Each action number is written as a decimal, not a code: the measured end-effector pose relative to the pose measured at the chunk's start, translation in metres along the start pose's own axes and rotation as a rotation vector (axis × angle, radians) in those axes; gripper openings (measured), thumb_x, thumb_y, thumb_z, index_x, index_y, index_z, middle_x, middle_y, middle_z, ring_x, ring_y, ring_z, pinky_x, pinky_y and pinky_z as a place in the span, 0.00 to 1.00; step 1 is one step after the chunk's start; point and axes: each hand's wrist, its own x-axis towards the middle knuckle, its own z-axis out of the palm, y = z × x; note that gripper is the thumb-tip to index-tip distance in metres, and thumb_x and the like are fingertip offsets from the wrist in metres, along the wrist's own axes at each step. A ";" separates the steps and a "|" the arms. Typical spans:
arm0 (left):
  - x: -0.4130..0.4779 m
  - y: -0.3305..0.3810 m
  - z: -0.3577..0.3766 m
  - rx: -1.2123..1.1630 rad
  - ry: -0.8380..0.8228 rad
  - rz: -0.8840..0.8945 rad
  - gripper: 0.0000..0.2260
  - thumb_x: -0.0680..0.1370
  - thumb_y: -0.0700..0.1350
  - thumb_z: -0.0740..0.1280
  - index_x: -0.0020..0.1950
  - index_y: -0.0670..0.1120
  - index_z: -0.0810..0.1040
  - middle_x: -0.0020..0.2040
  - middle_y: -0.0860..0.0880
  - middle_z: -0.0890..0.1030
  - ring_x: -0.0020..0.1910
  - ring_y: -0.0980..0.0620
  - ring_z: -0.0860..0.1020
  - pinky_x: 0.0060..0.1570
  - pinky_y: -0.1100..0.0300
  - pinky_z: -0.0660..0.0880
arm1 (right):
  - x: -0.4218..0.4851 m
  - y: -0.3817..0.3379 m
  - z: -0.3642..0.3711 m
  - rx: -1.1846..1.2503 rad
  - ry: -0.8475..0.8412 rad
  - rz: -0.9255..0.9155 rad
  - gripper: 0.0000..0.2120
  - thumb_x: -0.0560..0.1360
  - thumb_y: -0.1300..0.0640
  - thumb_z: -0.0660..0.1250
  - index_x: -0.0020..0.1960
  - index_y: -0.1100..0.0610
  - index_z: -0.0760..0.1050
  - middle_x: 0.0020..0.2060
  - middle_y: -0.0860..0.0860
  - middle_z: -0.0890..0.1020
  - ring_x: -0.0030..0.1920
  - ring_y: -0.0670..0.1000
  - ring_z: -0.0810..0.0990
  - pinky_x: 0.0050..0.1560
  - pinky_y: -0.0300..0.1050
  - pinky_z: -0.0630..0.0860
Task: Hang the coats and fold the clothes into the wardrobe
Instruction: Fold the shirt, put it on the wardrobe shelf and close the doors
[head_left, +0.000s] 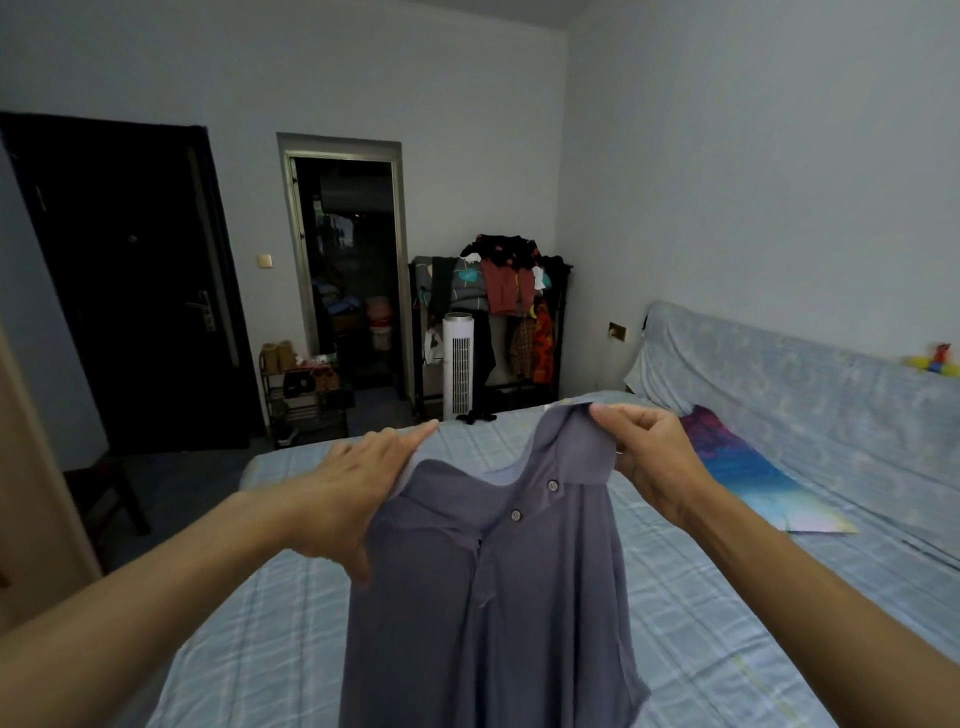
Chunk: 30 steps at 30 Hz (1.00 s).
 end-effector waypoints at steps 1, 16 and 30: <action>0.001 -0.002 0.003 0.069 -0.001 0.016 0.72 0.54 0.59 0.83 0.74 0.62 0.26 0.58 0.61 0.57 0.57 0.59 0.57 0.66 0.57 0.52 | 0.002 0.002 -0.003 0.043 0.024 0.016 0.14 0.78 0.64 0.63 0.40 0.61 0.85 0.40 0.57 0.86 0.39 0.50 0.85 0.37 0.42 0.81; 0.003 0.001 0.011 0.367 0.567 0.170 0.23 0.69 0.36 0.75 0.61 0.46 0.73 0.50 0.49 0.74 0.44 0.50 0.72 0.43 0.57 0.73 | -0.010 0.007 0.006 -0.479 0.162 -0.233 0.13 0.73 0.68 0.71 0.55 0.57 0.78 0.41 0.59 0.84 0.43 0.54 0.83 0.43 0.53 0.80; -0.003 0.001 -0.009 -0.807 0.488 0.036 0.10 0.75 0.29 0.69 0.47 0.42 0.85 0.42 0.47 0.85 0.44 0.47 0.83 0.45 0.53 0.79 | -0.005 -0.005 0.004 -0.568 0.158 -0.273 0.01 0.77 0.61 0.68 0.48 0.57 0.77 0.42 0.54 0.83 0.43 0.53 0.82 0.44 0.51 0.79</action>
